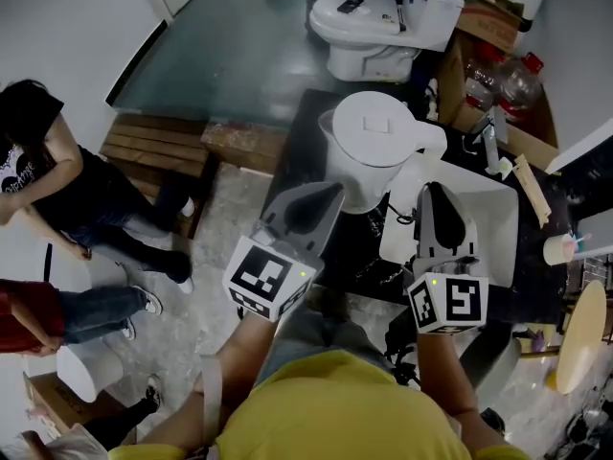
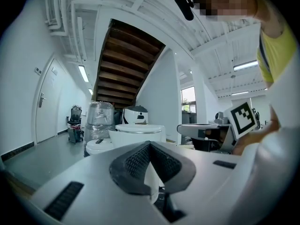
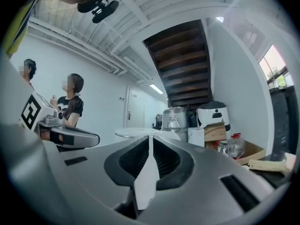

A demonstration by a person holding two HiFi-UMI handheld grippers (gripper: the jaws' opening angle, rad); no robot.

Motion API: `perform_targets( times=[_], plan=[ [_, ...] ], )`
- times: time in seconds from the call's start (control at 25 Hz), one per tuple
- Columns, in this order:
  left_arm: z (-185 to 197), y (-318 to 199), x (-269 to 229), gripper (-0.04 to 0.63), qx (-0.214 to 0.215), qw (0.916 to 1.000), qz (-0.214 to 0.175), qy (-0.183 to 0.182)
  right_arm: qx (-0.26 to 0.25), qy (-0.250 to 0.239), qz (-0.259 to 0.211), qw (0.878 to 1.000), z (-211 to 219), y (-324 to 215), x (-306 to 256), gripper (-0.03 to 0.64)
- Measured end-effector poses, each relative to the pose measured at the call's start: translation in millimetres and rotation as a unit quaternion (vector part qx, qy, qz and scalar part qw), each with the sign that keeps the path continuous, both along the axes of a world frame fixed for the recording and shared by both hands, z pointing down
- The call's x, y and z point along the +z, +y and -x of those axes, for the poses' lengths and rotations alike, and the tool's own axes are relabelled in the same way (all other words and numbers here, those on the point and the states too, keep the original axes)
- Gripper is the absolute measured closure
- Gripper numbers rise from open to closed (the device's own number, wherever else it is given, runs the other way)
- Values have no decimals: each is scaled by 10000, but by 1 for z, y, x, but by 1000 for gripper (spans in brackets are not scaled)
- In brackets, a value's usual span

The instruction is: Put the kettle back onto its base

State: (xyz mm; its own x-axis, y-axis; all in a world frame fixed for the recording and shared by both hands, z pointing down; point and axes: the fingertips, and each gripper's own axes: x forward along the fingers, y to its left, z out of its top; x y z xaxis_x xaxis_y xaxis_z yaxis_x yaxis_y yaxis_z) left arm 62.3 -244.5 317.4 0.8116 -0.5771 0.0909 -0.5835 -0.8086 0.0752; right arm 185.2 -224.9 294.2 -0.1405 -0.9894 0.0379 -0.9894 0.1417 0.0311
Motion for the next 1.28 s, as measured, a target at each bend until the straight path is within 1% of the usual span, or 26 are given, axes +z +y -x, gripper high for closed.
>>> perform_targets(
  times=[0.28, 0.64, 0.88, 1.04, 1.28],
  plan=[
    [5, 21, -15, 594, -24, 10000, -7, 88, -332, -19, -38, 9994, 23, 24, -16, 592],
    [11, 47, -36, 594, 125, 9995, -152, 255, -567, 15, -160, 9983, 48, 53, -36, 598],
    [15, 61, -43, 594, 207, 9991, -212, 314, -592, -39, -115, 9982, 58, 70, -38, 600],
    [11, 78, -47, 594, 334, 9982, -329, 386, -608, -90, -115, 9980, 67, 83, -35, 600],
    [14, 101, -41, 594, 465, 9979, -266, 373, -559, -277, -36, 9980, 77, 100, -26, 600]
  ],
)
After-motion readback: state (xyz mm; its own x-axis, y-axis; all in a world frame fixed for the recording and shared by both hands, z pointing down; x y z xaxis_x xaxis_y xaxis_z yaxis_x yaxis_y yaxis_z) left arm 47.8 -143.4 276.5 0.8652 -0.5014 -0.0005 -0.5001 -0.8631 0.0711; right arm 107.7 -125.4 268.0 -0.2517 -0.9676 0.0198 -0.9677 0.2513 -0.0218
